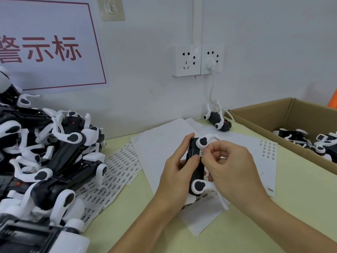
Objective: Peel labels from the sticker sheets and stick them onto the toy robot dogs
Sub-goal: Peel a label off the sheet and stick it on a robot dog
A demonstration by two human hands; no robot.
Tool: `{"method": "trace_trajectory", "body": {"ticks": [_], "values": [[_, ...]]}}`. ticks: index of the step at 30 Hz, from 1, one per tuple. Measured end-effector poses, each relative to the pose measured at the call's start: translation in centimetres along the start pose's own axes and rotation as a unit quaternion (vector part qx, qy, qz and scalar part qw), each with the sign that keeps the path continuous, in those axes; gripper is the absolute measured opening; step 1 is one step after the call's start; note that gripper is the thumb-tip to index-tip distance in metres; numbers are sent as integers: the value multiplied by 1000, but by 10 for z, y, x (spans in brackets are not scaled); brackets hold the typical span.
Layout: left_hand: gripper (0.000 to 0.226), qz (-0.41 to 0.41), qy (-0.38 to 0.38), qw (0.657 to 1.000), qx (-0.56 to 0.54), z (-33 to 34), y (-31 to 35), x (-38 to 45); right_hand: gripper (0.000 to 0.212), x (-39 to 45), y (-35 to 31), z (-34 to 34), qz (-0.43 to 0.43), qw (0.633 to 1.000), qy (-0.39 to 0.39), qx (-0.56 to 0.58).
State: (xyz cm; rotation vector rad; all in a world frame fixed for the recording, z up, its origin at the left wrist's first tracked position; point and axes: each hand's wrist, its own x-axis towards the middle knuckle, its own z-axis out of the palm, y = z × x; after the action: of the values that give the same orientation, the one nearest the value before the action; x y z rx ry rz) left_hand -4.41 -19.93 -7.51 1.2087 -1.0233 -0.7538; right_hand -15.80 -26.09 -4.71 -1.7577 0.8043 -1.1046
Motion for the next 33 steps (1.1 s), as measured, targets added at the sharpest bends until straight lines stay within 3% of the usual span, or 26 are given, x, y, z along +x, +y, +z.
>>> {"method": "trace_trajectory", "body": {"ticks": [11,15,19,25,28,33], "values": [[52,-15,31,999,-41,-5,-7,7,17,1,3,-2,-10,1000,17,25],[45,-19,22,999,-41,-7,-8,7,31,-2,4,1,-90,995,18,-32],[45,-19,20,999,-40,-6,-7,6,11,-5,11,4,-170,980,32,-98],[53,-4,28,999,-25,-4,-6,5,18,-3,12,4,-241,958,30,-155],[55,-4,35,999,-17,-4,-6,5,14,-3,12,3,-225,964,36,-138],[56,6,33,999,5,-1,-6,4,22,-4,6,3,-118,991,47,-47]]}}
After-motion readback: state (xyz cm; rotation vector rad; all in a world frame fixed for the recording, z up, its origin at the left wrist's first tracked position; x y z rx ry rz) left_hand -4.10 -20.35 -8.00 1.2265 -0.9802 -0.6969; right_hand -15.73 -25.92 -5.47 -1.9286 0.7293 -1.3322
